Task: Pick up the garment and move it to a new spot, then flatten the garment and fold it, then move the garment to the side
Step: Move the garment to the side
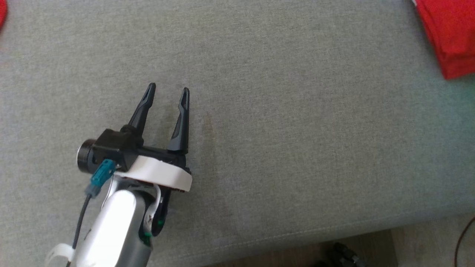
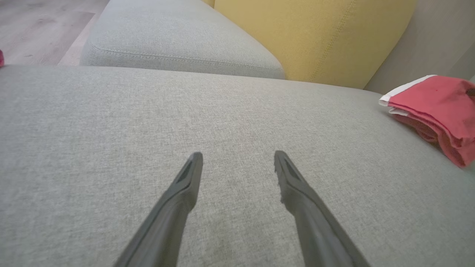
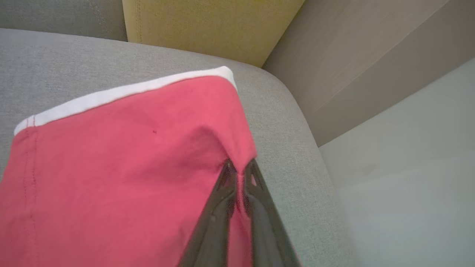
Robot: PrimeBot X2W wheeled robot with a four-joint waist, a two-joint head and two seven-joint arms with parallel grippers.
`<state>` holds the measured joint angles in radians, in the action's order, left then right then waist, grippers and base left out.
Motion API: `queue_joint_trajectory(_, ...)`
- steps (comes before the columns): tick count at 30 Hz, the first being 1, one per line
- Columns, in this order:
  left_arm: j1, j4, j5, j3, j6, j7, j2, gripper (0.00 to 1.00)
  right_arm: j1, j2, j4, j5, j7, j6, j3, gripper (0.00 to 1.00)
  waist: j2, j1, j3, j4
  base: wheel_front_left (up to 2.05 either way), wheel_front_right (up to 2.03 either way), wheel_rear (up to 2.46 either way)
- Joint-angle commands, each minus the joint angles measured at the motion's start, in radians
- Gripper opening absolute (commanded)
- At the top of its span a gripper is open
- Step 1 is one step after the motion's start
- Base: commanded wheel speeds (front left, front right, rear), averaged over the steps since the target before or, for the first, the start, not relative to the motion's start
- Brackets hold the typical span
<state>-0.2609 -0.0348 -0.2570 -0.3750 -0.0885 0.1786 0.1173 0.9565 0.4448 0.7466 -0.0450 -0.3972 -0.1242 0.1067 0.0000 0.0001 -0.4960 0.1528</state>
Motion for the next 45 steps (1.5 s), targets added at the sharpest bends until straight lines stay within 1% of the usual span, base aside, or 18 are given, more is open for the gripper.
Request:
queue_joint_trajectory(1,-0.026,0.038,-0.006,0.025,-0.006,0.01,0.007,1.0,0.025,0.016,-0.042,-0.031,0.006,-0.007,0.019,0.0,0.0,-0.0001,-0.001,0.005,0.0,0.0,0.0)
queue_joint_trajectory(8,-0.028,0.032,-0.014,0.021,-0.008,0.018,0.005,1.0,0.015,-0.017,-0.077,-0.121,0.013,-0.007,0.07,0.0,0.0,-0.0001,-0.002,0.016,0.0,0.0,0.0)
queue_joint_trajectory(9,-0.03,0.031,-0.014,0.02,-0.009,0.018,0.004,1.0,0.015,-0.022,-0.082,-0.138,0.016,-0.007,0.08,0.05,0.0,-0.0001,-0.003,0.017,0.0,0.0,0.0)
queue_joint_trajectory(10,-0.031,0.03,-0.014,0.019,-0.009,0.018,0.004,1.0,0.013,-0.029,-0.084,-0.153,0.02,-0.007,0.09,0.23,0.0,-0.0001,-0.005,0.018,0.0,0.0,0.0)
queue_joint_trajectory(11,-0.031,0.03,-0.014,0.019,-0.009,0.018,0.004,1.0,0.013,-0.029,-0.084,-0.153,0.02,-0.007,0.09,0.23,0.0,-0.0001,-0.005,0.018,0.0,0.0,0.0)
queue_joint_trajectory(12,-0.033,0.028,-0.015,0.018,-0.008,0.018,0.004,1.0,0.012,-0.037,-0.084,-0.164,0.024,-0.007,0.099,0.63,0.0,-0.0001,-0.005,0.018,0.0,0.0,0.0)
queue_joint_trajectory(13,-0.034,0.027,-0.015,0.017,-0.008,0.018,0.005,1.0,0.011,-0.046,-0.084,-0.175,0.029,-0.007,0.106,1.0,0.0,-0.0001,-0.005,0.018,0.0,0.0,0.0)
queue_joint_trajectory(20,-0.036,0.017,-0.021,0.014,-0.008,0.02,0.009,1.0,0.001,-0.089,-0.09,-0.236,0.074,-0.007,0.139,1.0,0.0,-0.0001,0.002,0.018,0.0,0.0,0.0)
queue_joint_trajectory(27,-0.034,-0.001,-0.033,0.012,-0.007,0.027,0.008,1.0,0.002,-0.127,-0.072,-0.224,0.153,-0.007,0.111,1.0,0.0,-0.0001,0.041,0.015,0.0,0.0,0.0)
queue_joint_trajectory(33,-0.015,-0.045,-0.066,0.031,-0.012,0.053,-0.006,1.0,-0.031,-0.183,-0.057,-0.137,0.291,-0.007,0.051,1.0,0.0,-0.0001,0.151,-0.01,0.0,0.0,0.0)
queue_joint_trajectory(37,0.008,-0.087,-0.087,0.05,-0.017,0.067,-0.013,1.0,-0.094,-0.227,-0.06,-0.078,0.35,-0.007,0.006,1.0,0.0,-0.0001,0.237,-0.036,0.0,0.0,0.0)
queue_joint_trajectory(41,0.038,-0.12,-0.105,0.067,-0.021,0.076,-0.022,1.0,-0.179,-0.277,-0.092,-0.021,0.401,-0.007,-0.035,1.0,0.0,-0.0001,0.317,-0.065,0.0,0.0,0.0)
queue_joint_trajectory(45,0.075,-0.15,-0.114,0.085,-0.026,0.081,-0.029,1.0,-0.284,-0.33,-0.149,0.026,0.44,-0.007,-0.071,1.0,0.0,-0.0001,0.391,-0.091,0.0,0.0,0.0)
